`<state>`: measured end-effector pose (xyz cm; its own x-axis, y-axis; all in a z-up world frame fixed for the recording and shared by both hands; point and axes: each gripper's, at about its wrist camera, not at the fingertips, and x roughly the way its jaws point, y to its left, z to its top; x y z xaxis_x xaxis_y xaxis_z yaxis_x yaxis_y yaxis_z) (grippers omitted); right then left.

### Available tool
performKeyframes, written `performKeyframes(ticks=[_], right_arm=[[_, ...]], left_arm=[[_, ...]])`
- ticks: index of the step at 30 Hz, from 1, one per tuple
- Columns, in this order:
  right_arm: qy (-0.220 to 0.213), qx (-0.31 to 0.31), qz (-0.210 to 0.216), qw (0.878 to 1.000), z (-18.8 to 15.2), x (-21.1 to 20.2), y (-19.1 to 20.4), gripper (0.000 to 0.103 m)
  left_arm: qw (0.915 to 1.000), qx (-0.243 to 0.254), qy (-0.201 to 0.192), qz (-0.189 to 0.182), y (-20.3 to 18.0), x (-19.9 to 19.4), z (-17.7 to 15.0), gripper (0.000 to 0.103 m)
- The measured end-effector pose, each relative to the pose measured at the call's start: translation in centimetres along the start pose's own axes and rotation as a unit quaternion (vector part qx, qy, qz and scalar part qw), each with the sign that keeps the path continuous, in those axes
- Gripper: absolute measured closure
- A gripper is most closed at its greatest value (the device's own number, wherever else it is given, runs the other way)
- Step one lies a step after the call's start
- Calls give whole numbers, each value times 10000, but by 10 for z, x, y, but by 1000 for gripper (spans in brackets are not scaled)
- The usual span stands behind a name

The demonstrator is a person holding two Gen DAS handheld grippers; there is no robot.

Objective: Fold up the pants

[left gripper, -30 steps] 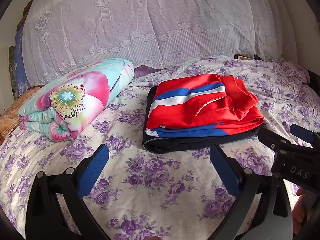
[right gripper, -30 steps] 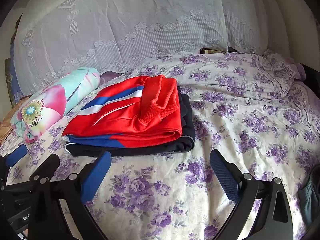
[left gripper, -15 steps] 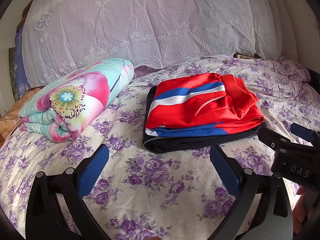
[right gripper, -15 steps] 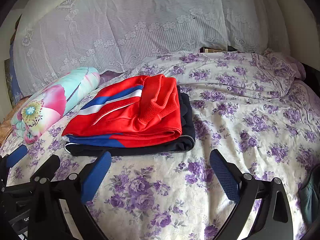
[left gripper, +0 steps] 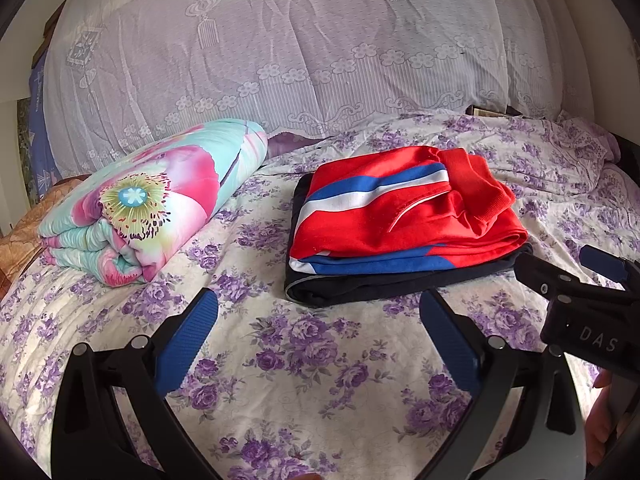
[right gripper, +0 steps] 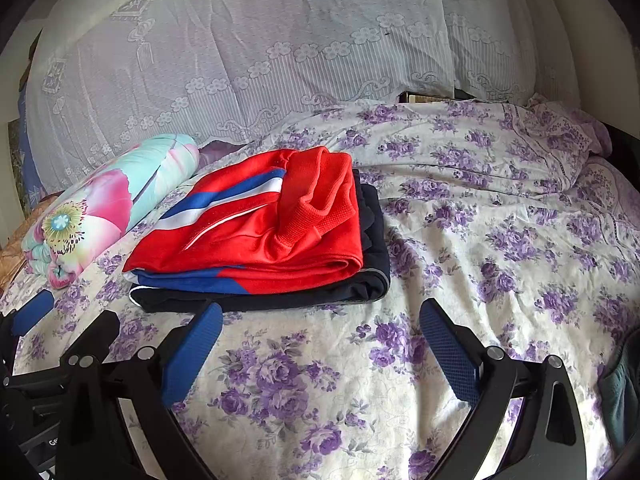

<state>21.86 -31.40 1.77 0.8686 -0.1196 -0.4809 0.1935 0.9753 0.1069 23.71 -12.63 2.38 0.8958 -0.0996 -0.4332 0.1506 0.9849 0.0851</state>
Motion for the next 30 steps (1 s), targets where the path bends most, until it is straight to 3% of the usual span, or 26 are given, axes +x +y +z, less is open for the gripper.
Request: performKeyframes(ticks=[30], right_arm=[[19,11,11,10000,0,1,-1,4]], left_arm=[[9999,81,-83,59,-4,-3,-1,5]])
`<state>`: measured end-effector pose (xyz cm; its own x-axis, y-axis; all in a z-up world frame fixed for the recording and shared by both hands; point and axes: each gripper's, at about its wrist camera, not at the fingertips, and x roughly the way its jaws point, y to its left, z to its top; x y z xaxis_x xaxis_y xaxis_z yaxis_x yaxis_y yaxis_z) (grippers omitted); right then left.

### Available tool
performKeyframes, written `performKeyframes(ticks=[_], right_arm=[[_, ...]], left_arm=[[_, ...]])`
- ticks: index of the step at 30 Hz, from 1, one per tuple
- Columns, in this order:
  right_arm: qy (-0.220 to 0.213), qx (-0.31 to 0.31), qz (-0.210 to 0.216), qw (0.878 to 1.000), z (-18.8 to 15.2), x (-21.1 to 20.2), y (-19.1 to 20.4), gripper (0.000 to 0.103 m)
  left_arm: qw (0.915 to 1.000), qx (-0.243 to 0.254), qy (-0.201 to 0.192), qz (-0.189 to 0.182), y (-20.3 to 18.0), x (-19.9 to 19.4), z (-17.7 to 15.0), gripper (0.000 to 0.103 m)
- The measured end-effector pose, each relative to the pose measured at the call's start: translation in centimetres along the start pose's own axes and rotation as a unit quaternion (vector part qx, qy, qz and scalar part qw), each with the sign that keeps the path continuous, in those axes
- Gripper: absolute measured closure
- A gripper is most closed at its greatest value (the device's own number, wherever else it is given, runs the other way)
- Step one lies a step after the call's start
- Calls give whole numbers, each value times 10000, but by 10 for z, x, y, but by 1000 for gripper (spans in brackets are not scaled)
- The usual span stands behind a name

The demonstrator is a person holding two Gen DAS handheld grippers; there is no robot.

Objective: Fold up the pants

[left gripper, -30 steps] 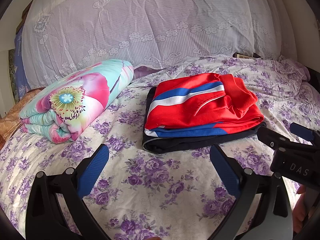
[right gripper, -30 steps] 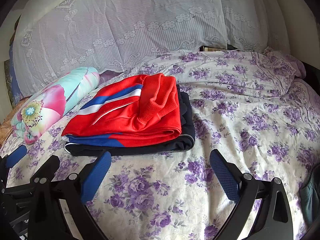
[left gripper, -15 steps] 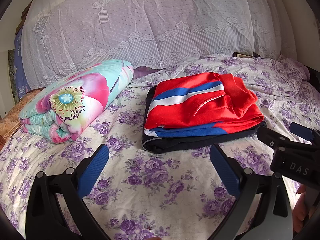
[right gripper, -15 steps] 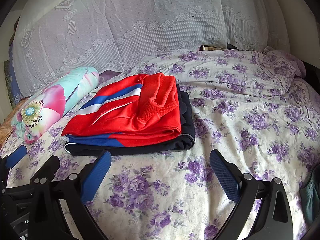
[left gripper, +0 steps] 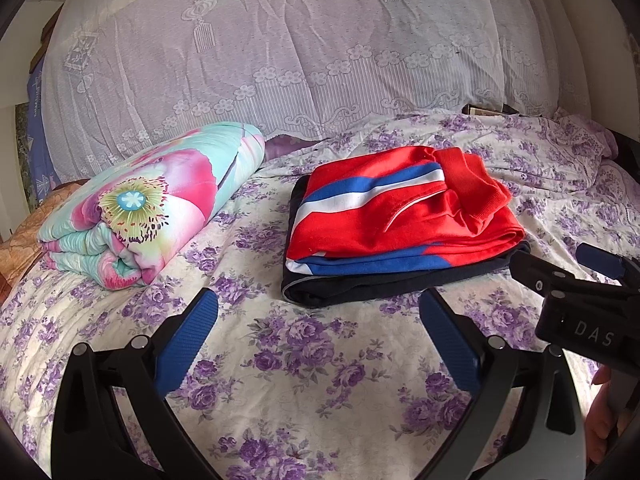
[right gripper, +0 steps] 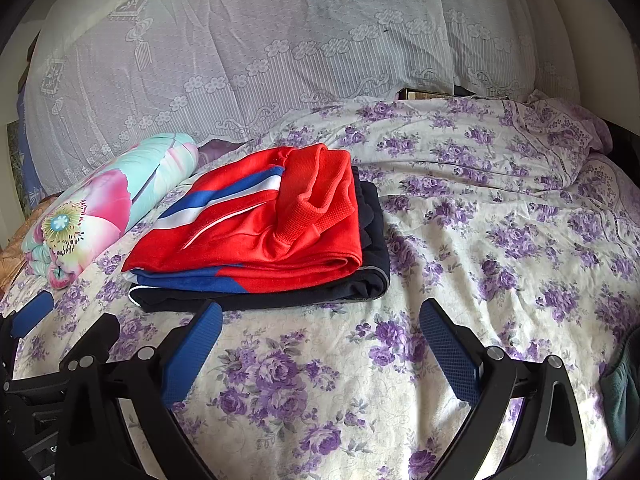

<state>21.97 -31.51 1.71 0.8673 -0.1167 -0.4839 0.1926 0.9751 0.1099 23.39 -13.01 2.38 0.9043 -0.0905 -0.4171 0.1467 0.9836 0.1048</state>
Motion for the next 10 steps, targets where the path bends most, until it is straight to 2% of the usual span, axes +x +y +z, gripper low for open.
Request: performKeyframes(ticks=[10], right_arm=[[15,21,5,10000,-2,0,0,4]], left_arm=[[9998,55,40,-185,2,0,1,5]])
